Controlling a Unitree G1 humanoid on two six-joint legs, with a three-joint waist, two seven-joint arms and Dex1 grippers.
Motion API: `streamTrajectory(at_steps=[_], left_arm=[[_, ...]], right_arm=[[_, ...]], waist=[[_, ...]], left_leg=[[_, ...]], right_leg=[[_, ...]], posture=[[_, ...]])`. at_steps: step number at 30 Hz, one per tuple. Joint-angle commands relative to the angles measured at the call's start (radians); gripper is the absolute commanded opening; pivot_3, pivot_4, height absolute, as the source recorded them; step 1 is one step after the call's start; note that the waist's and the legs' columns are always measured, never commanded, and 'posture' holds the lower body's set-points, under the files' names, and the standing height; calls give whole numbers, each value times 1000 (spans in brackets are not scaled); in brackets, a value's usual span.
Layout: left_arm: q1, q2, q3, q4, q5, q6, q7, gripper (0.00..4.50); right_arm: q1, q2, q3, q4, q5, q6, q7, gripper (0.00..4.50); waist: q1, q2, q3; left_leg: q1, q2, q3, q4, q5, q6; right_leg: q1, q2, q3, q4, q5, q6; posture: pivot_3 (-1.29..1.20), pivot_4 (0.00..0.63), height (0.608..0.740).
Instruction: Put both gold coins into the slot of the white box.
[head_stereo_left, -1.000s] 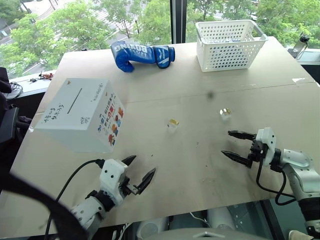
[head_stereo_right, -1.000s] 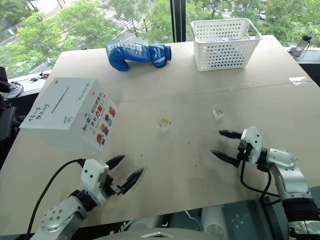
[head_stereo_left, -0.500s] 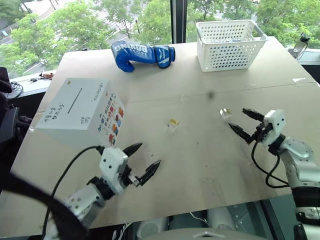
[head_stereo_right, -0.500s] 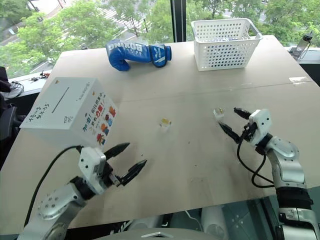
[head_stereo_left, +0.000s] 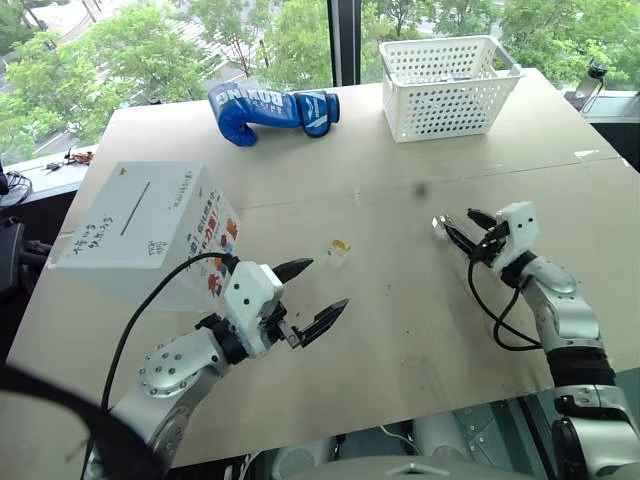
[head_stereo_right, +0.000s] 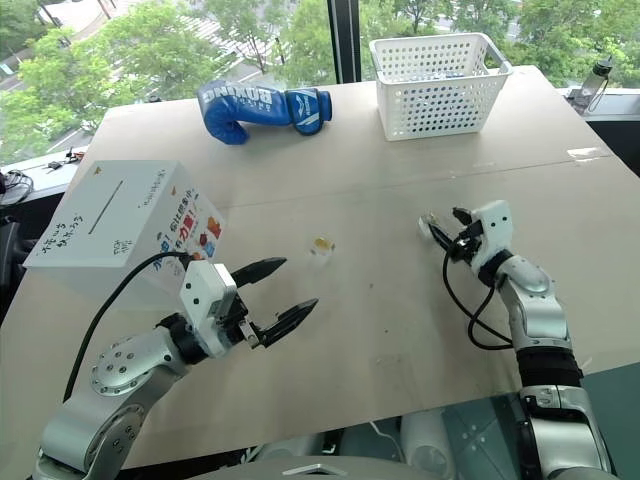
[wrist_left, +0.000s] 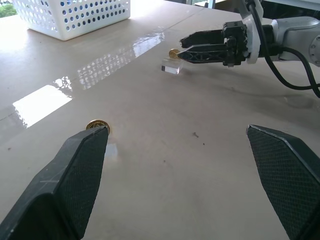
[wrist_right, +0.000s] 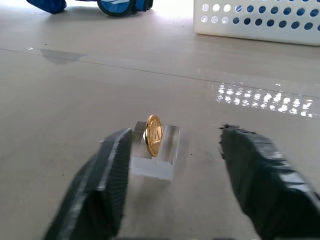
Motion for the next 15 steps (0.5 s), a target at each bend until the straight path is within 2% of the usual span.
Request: streamTrajectory(at_steps=[1,3,4,15], left_arm=[[-4,2,2,-51,-8,2,11,4500],[-1,-1,-2,-57,-6,6,16,4500],[-1,-1,-4,-58,-6,7,19,4500],[-1,-34,-4,-58,-28,14,56,4500]], right_arm=[[-24,-3,12,1,-10,-10,8,1276],[-27,-4,20,7,-16,-12,13,264],[-31,-3,23,11,-18,-14,15,31],[-39,1,7,-23,17,-12,43,31]], waist=[[0,0,0],[0,0,0],[0,0,0],[-1,0,0]], left_leg=[[0,0,0,0,0,0],[0,0,0,0,0,0],[0,0,0,0,0,0],[0,0,1,0,0,0]], right_leg=[[0,0,0,0,0,0],[0,0,0,0,0,0],[0,0,0,0,0,0],[0,0,1,0,0,0]], posture=[[0,150,721],[0,150,721],[0,150,721],[0,150,721]])
